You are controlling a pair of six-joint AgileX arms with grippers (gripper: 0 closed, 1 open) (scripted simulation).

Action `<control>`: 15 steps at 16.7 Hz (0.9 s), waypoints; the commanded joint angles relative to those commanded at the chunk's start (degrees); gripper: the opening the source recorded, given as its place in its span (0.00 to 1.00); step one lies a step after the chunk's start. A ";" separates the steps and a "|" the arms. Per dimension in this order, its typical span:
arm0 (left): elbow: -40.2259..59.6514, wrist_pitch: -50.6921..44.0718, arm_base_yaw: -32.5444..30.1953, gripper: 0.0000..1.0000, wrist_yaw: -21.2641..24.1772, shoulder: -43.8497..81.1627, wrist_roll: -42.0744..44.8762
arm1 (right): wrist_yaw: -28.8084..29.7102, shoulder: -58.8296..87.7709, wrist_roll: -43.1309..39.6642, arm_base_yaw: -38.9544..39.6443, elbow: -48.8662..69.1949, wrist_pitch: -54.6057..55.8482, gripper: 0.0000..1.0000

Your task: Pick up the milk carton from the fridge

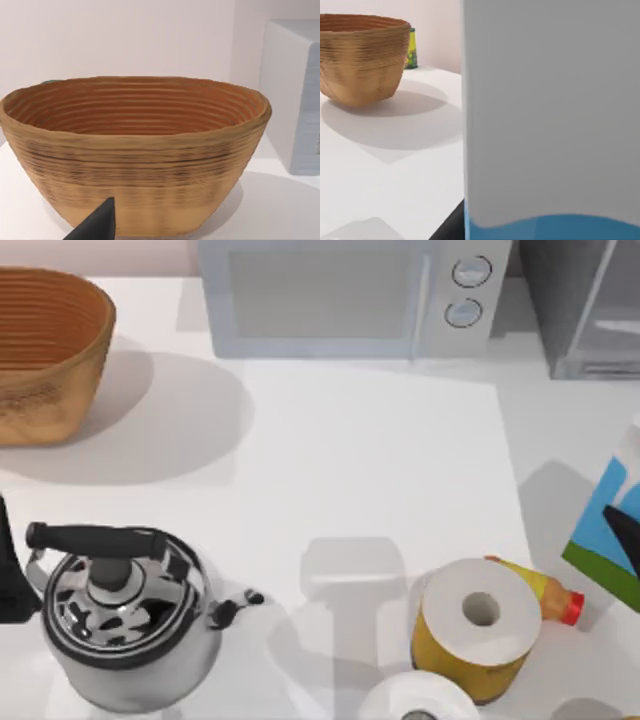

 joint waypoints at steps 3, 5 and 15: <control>0.00 0.00 0.00 1.00 0.00 0.00 0.00 | 0.08 -0.11 0.10 0.24 -0.25 -0.16 0.00; 0.00 0.00 0.00 1.00 0.00 0.00 0.00 | 0.80 0.58 0.08 0.89 0.56 0.56 0.00; 0.00 0.00 0.00 1.00 0.00 0.00 0.00 | 12.47 22.50 0.86 11.53 7.25 14.30 0.00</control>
